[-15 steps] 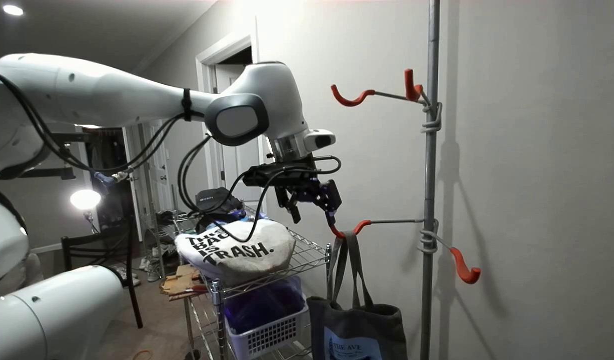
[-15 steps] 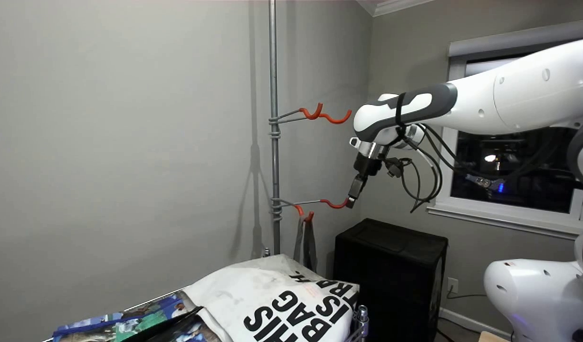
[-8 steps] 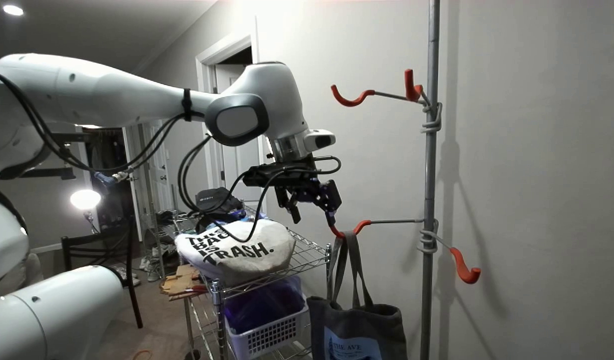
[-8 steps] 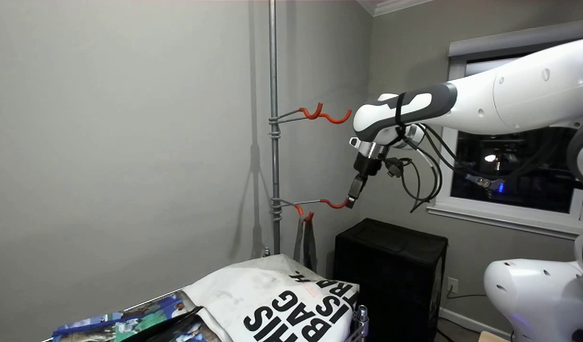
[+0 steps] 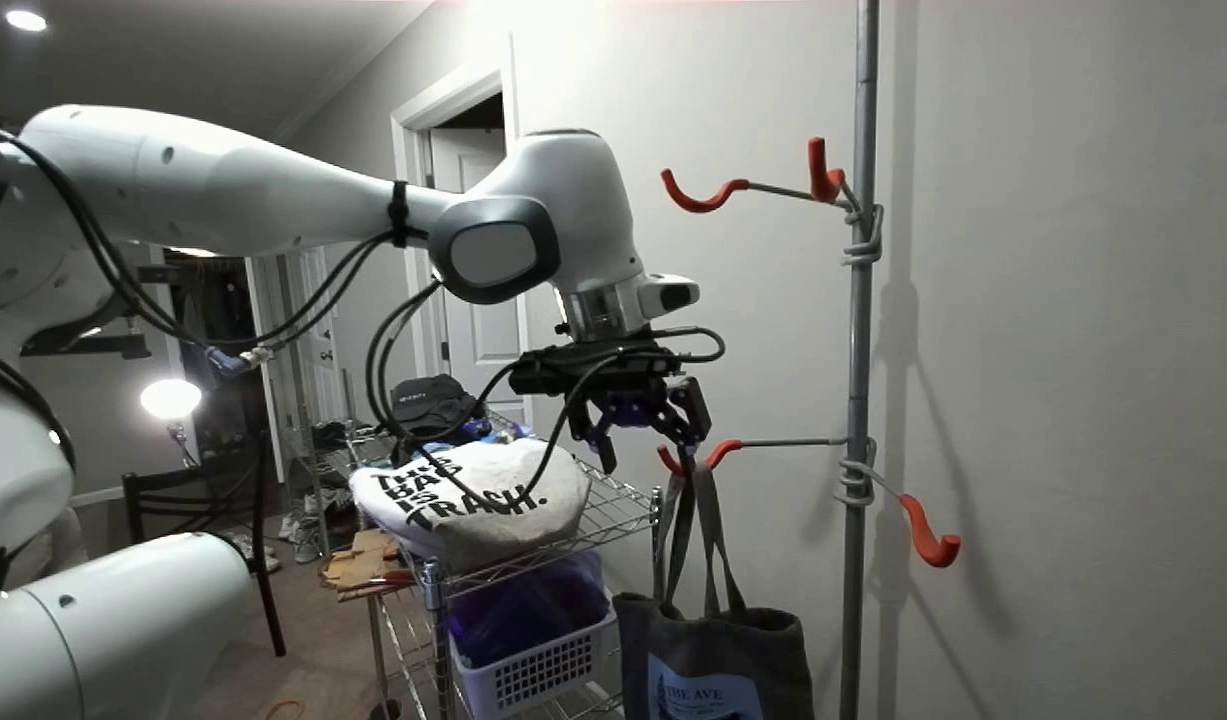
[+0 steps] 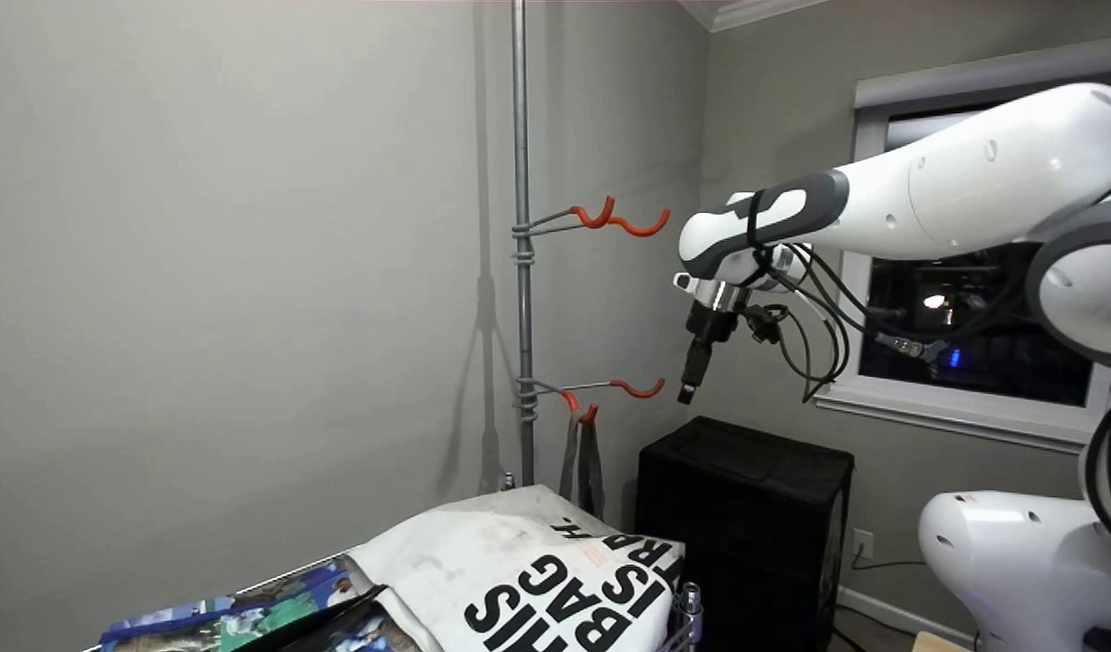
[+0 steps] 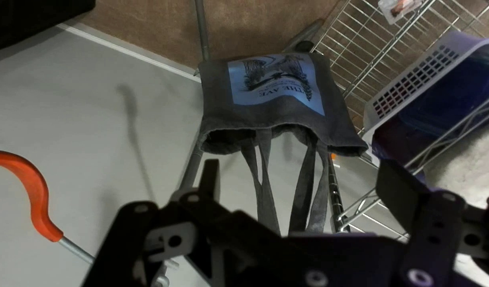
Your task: Take the bags off of the coat rack
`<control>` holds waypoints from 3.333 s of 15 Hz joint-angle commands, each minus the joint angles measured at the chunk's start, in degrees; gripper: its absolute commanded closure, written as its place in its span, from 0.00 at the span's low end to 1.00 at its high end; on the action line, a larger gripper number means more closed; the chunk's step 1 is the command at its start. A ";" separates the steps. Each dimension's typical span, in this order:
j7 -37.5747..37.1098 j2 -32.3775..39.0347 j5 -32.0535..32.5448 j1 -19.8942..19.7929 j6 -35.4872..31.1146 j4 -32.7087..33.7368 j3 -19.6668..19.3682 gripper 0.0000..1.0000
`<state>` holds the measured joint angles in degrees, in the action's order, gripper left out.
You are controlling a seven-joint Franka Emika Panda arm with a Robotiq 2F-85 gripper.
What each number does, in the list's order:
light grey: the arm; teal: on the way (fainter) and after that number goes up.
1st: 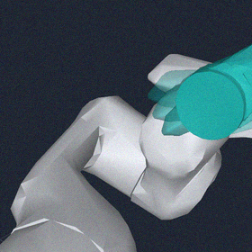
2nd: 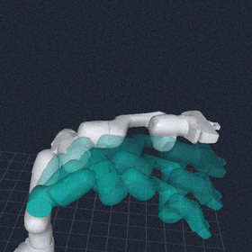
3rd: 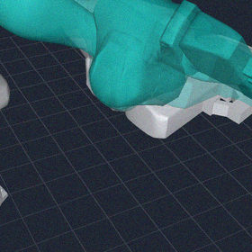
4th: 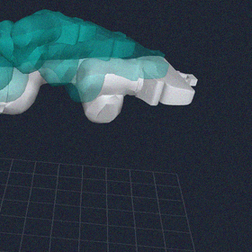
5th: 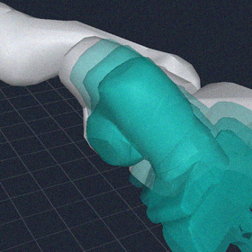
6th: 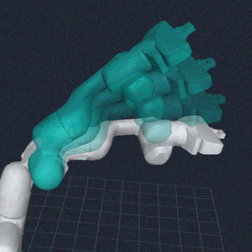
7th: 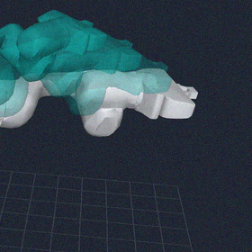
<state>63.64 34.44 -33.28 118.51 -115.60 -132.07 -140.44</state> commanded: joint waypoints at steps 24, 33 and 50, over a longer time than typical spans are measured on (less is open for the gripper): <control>17.46 -32.80 -6.26 -28.32 -17.64 10.80 40.23 0.00; 16.61 -40.59 3.18 -33.76 -14.78 11.84 47.25 0.18; 0.11 -64.43 35.88 -17.49 -15.82 20.34 38.05 0.00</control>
<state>68.04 -22.18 -4.70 96.20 -131.37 -114.61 -100.02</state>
